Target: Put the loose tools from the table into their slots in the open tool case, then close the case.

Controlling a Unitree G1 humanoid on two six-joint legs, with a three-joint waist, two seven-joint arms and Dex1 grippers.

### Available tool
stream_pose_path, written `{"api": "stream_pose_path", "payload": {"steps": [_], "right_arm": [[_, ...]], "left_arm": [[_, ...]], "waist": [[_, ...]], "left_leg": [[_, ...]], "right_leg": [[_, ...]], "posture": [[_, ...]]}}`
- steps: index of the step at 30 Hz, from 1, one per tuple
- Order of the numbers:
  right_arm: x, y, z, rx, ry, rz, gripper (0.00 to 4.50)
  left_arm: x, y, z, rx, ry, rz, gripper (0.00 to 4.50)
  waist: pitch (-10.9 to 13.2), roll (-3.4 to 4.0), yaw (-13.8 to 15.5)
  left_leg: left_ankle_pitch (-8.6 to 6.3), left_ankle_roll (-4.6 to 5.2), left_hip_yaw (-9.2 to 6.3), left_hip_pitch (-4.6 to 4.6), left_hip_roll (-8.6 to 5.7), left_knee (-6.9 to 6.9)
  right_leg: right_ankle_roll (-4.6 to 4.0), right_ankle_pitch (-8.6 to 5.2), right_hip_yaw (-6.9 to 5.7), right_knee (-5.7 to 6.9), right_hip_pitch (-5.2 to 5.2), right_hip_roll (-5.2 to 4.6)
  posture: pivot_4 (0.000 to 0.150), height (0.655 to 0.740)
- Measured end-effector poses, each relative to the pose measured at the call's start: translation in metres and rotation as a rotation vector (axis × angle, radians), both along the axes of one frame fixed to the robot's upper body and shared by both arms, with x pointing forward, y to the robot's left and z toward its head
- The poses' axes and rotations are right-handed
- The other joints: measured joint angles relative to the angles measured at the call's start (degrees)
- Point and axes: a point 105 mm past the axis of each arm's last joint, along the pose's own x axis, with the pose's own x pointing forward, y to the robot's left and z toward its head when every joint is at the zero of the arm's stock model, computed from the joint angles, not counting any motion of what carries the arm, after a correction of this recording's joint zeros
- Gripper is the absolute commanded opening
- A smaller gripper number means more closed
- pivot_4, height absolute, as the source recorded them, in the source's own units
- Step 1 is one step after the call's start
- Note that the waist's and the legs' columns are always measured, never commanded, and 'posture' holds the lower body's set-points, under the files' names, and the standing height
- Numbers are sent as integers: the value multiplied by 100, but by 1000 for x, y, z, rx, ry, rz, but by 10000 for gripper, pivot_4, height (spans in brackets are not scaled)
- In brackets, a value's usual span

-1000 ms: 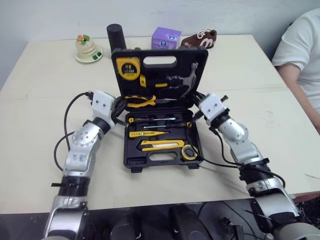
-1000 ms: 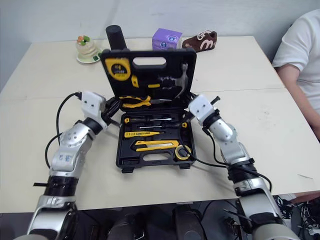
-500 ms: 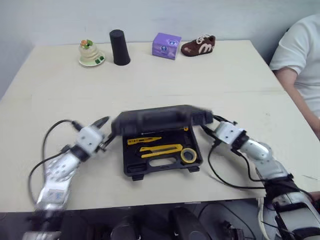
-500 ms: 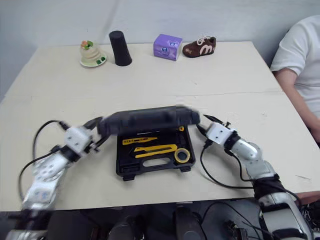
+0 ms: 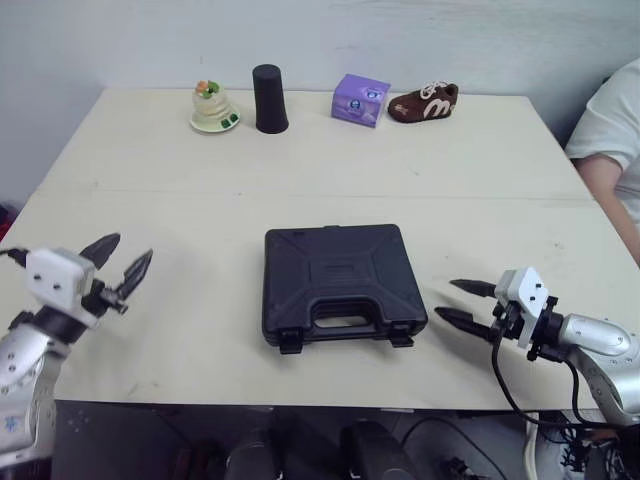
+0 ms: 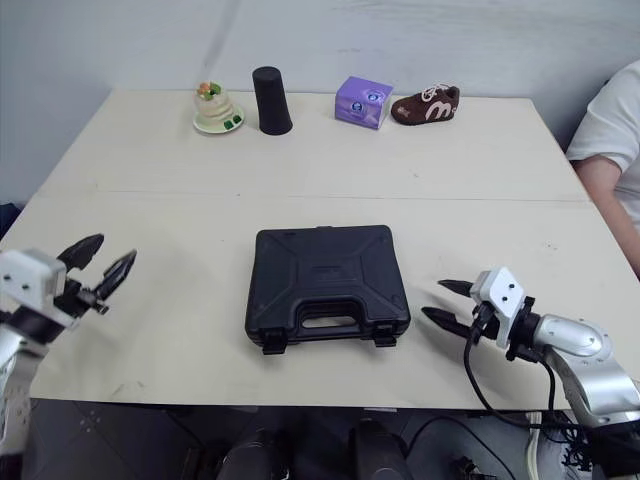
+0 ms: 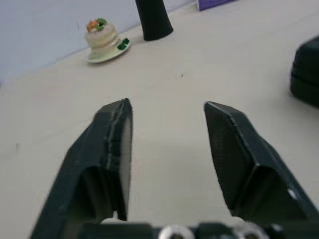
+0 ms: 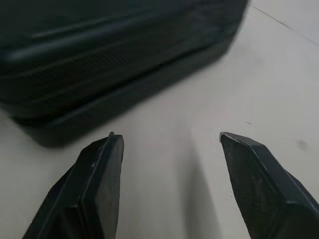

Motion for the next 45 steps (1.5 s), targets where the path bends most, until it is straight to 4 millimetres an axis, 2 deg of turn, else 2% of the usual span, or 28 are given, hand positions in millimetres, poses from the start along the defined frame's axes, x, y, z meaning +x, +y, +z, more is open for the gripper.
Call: {"api": "stream_pose_path", "payload": {"steps": [1,2,3,5,7,8,10,13,15,17,19,22,24,27,31,38,42,45], "right_arm": [[-7,8,0,10,35,51,16649],[-15,14,-2,13,77,96,10106],[-21,16,-6,4,110,119,5875],[-30,16,-11,-21,170,151,441],[-37,18,-13,-42,215,186,441],[-43,18,-17,-75,241,209,441],[-52,23,-24,-136,271,268,441],[-66,37,-27,-150,306,340,441],[-68,43,-26,-140,309,343,441],[-69,49,-26,-128,310,349,441],[-74,54,-32,-107,323,345,441],[-73,56,-34,-86,325,321,441],[-67,56,-33,-82,318,302,441],[-52,56,-29,-69,278,267,441],[-41,57,-27,-63,245,253,441],[-11,53,-20,-67,164,196,441],[13,50,-15,-53,103,142,441],[22,49,-14,-52,72,124,441]], "left_arm": [[10,0,10,-27,-23,-5,7889],[20,-7,14,-50,-24,-34,2143],[28,-14,13,-65,-7,-65,0],[37,-31,10,-75,32,-152,0],[49,-50,9,-71,58,-238,0],[62,-59,12,-73,73,-265,0],[78,-70,16,-68,103,-287,0],[98,-91,15,-29,159,-332,0],[110,-105,4,-7,230,-374,0],[119,-110,2,0,257,-382,0],[136,-119,3,-17,285,-390,0],[150,-125,5,-38,298,-396,0],[163,-136,-6,-4,303,-406,0],[161,-144,-22,-15,359,-492,0],[158,-147,-27,28,375,-554,0],[149,-134,-26,44,346,-595,0],[130,-122,-31,42,339,-637,0],[119,-120,-35,53,346,-638,0]], "waist": [[-2,-3,25],[-2,-3,41],[-2,-2,60],[-2,-2,104],[-1,-3,121],[-1,-2,136],[-2,-2,183],[-2,-2,182],[-1,-4,155],[1,-7,165],[1,-8,187],[1,-8,178],[2,-10,167],[3,-12,144],[4,-13,132],[6,-19,105],[6,-19,71],[6,-19,74]], "left_leg": [[-1,0,-2,0,0,1],[-2,1,-2,-1,-1,0],[-4,2,-1,-1,-2,0],[-5,2,0,-6,-1,1],[-9,-4,6,-6,5,7],[-8,-4,4,-7,5,9],[-5,-7,-7,-8,2,14],[-11,-9,13,-8,7,9],[-13,-10,24,-10,8,11],[-12,-10,23,-13,6,16],[-13,-11,22,-14,4,20],[-14,-10,34,-13,5,21],[-16,-12,39,-11,7,26],[-17,-15,50,-15,11,27],[-17,-15,65,-28,13,34],[-17,-16,79,-29,24,57],[-19,-19,83,-30,47,61],[-21,-22,82,-31,55,70]], "right_leg": [[0,1,-6,-4,4,0],[2,2,-7,-11,6,0],[2,2,-8,-13,6,-1],[3,2,-9,-19,3,1],[3,3,-8,-23,2,7],[3,3,-9,-20,1,12],[3,3,-13,-20,5,19],[4,4,-1,-24,-4,17],[4,4,2,-25,-10,23],[4,4,0,-23,-14,30],[4,4,4,-21,-15,36],[5,4,9,-19,-18,38],[7,5,24,-14,-20,69],[7,5,30,-1,-38,80],[7,5,37,17,-65,82],[6,6,52,49,-77,78],[6,5,55,60,-86,76],[4,4,63,66,-85,75]], "posture": [[1500,7400],[1500,7400],[1500,7400],[1500,7400],[1500,7400],[1500,7400],[1500,7400],[1500,7400],[1500,7400],[1500,7400],[1500,7400],[1500,7400],[1500,7400],[1500,7400],[1500,7400],[1500,7400],[1500,7400],[1500,7400]]}}
